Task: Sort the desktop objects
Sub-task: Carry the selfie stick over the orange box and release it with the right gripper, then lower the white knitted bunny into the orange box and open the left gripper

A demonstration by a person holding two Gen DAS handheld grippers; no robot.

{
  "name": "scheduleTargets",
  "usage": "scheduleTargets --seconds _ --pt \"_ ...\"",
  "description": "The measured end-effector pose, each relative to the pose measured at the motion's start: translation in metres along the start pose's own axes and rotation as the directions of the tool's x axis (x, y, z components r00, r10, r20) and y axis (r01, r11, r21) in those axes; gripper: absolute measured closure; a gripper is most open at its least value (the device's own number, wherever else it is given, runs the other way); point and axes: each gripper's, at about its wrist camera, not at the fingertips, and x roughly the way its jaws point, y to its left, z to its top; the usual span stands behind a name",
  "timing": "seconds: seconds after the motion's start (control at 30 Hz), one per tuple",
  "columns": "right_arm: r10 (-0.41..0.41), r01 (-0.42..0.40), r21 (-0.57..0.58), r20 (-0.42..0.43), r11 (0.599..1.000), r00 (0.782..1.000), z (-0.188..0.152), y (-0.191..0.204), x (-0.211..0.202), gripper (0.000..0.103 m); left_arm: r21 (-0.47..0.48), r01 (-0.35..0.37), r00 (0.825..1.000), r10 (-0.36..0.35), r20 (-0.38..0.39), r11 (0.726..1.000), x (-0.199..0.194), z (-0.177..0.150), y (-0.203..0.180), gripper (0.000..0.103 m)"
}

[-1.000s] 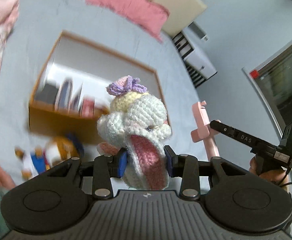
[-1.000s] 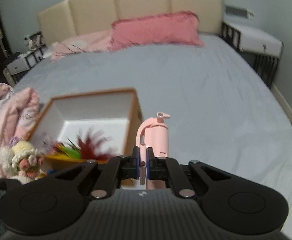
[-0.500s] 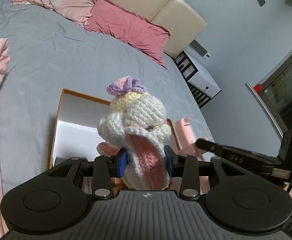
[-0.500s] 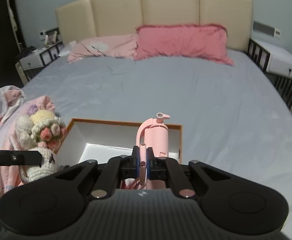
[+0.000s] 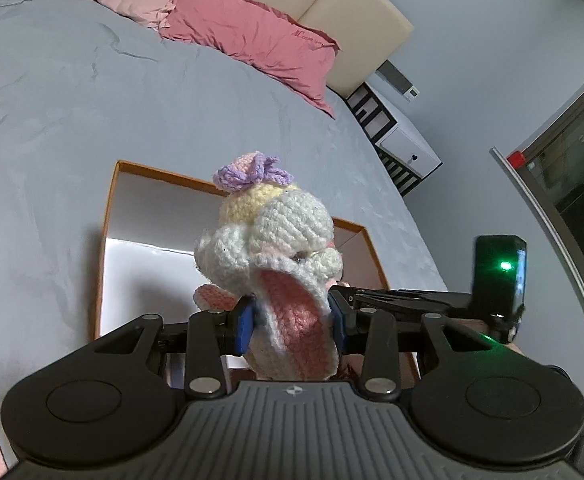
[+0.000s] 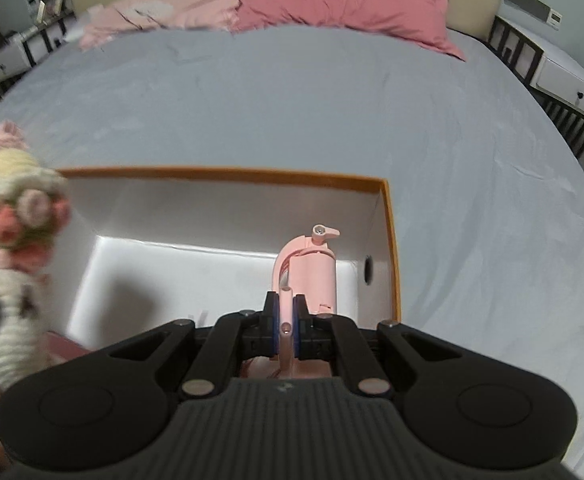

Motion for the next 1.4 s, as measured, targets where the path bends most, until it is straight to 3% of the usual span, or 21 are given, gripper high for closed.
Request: scheduleTargets --seconds 0.4,0.73,0.87,1.0,1.13,1.4 --pt "-0.092 0.09 -0.022 -0.098 0.996 0.991 0.005 0.004 0.031 0.095 -0.025 -0.017 1.0 0.017 -0.005 1.0 -0.003 -0.003 0.011 0.06" --pt "-0.16 0.145 -0.115 -0.137 0.983 0.978 0.005 0.014 0.029 0.092 -0.025 -0.015 1.0 0.015 -0.005 1.0 -0.005 -0.003 0.017 0.06" --pt "-0.207 0.189 -0.151 -0.112 0.97 0.972 0.001 0.017 0.021 0.086 -0.02 -0.017 1.0 0.017 0.002 1.0 -0.007 -0.004 0.019 0.06" --pt "-0.166 0.153 -0.123 -0.104 0.981 0.981 0.001 0.009 0.012 0.086 -0.005 -0.024 1.0 0.024 0.001 1.0 -0.007 -0.002 0.018 0.06" --pt "-0.061 0.053 -0.127 -0.057 0.991 0.996 -0.003 0.014 -0.005 0.086 0.005 -0.05 0.999 0.05 -0.011 0.999 -0.002 0.007 0.015 0.059" --pt "0.043 -0.043 -0.167 -0.007 0.985 0.999 0.0 0.039 -0.017 0.085 0.108 -0.181 0.982 0.185 -0.033 0.978 0.019 0.031 0.009 0.059"
